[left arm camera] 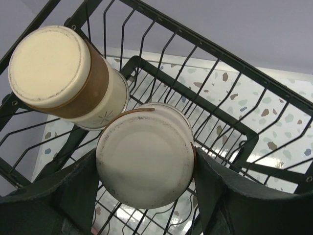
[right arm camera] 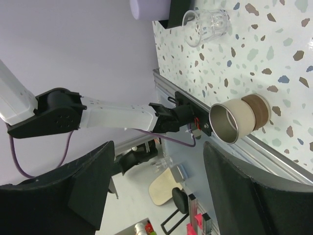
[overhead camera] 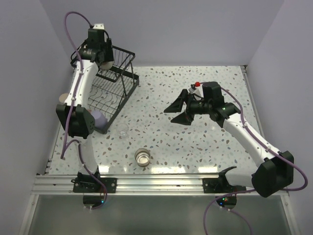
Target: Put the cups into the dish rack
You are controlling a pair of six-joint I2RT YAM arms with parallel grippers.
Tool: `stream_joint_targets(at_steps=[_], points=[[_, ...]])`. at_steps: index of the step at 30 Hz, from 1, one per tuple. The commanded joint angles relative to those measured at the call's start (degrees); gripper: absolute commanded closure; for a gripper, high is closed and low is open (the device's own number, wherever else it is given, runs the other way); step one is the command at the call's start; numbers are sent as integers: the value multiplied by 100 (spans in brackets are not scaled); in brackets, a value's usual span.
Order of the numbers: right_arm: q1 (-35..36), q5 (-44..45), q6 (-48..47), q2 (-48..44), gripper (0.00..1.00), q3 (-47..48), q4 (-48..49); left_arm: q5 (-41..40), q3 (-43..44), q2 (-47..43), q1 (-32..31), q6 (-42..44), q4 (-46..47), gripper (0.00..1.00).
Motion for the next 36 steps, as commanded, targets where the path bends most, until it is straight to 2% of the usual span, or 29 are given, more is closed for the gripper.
stream_joint_targets(at_steps=[1, 2, 5, 6, 8, 9, 11, 15, 16, 25, 27, 31, 33, 36], points=[[-81, 9, -112, -53, 24, 264, -18, -273, 392, 87, 107, -48, 184, 100], [-90, 9, -113, -53, 24, 255, -26, -282, 401, 131, 116, -57, 175, 100], [-125, -8, -104, -53, 24, 238, -26, -353, 401, 158, 125, -74, 158, 83], [-142, -8, -104, -44, 24, 238, -26, -353, 392, 158, 134, -74, 158, 69], [-134, -8, -112, -26, 24, 247, -9, -326, 401, 166, 143, -74, 158, 54], [-142, -17, -104, -18, 24, 247, -9, -318, 392, 166, 152, -83, 158, 37], [-134, -8, -104, 9, 24, 247, 9, -291, 427, 166, 152, -118, 158, 22], [-134, -26, -112, 44, 24, 255, 26, -159, 515, 105, 152, -145, 193, 8], [-134, -17, -113, 53, 24, 255, 26, -151, 541, 88, 152, -153, 202, 2], [-134, 36, -209, 26, 24, 317, -96, 17, 621, -342, 152, -276, 184, 0], [-142, 237, -593, 70, 24, 570, -324, -27, 612, -492, 152, -329, 167, 0], [-29, 939, -2149, 570, 26, 1782, -2393, 8, 210, -1228, 160, -382, 237, 0], [418, 1902, -2912, 685, 25, 2440, -3107, 78, -63, -1520, 152, -373, 289, 0], [1235, 2617, -3364, 975, 25, 2900, -3566, 34, -730, -2283, 152, -347, 255, 0]])
